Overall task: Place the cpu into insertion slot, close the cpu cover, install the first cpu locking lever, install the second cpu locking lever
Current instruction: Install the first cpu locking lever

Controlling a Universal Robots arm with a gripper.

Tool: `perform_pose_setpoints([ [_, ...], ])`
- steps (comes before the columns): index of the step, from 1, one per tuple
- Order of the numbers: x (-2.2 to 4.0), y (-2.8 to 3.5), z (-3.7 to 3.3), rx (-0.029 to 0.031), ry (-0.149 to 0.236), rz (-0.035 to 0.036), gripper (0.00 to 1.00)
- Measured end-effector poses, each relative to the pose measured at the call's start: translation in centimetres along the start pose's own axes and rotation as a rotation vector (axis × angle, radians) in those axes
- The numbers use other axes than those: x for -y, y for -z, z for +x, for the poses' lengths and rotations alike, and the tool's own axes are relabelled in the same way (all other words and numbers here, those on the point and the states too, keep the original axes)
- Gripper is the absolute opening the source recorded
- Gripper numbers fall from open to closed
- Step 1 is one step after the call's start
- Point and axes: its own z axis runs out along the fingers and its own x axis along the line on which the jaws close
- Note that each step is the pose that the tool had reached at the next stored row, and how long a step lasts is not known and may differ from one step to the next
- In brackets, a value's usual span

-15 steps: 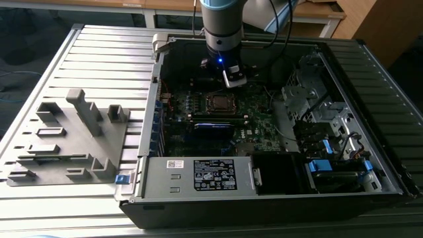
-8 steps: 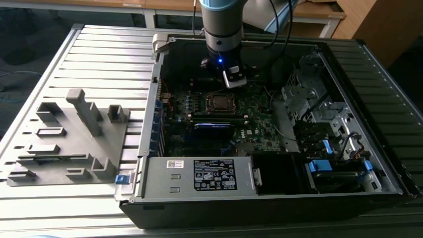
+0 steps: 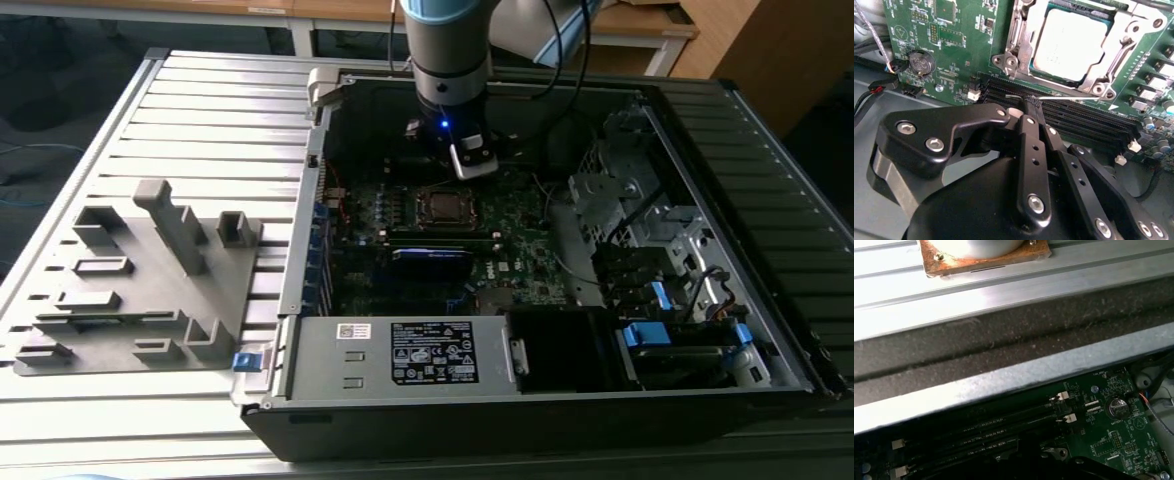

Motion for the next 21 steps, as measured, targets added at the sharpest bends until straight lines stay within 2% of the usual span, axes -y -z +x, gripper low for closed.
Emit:
perform_pose_setpoints([
  [7,0.01,-0.02,0.03,0.0017,0.000,-0.0006,0.11],
  [14,0.17,-0.10,0.44,0.0053,0.001,-0.0017,0.11],
  [19,0.33,-0.52,0.60,0.0141,0.004,-0.0043,0.11],
  [21,0.34,-0.56,0.61,0.0150,0.004,-0.0044,0.11],
])
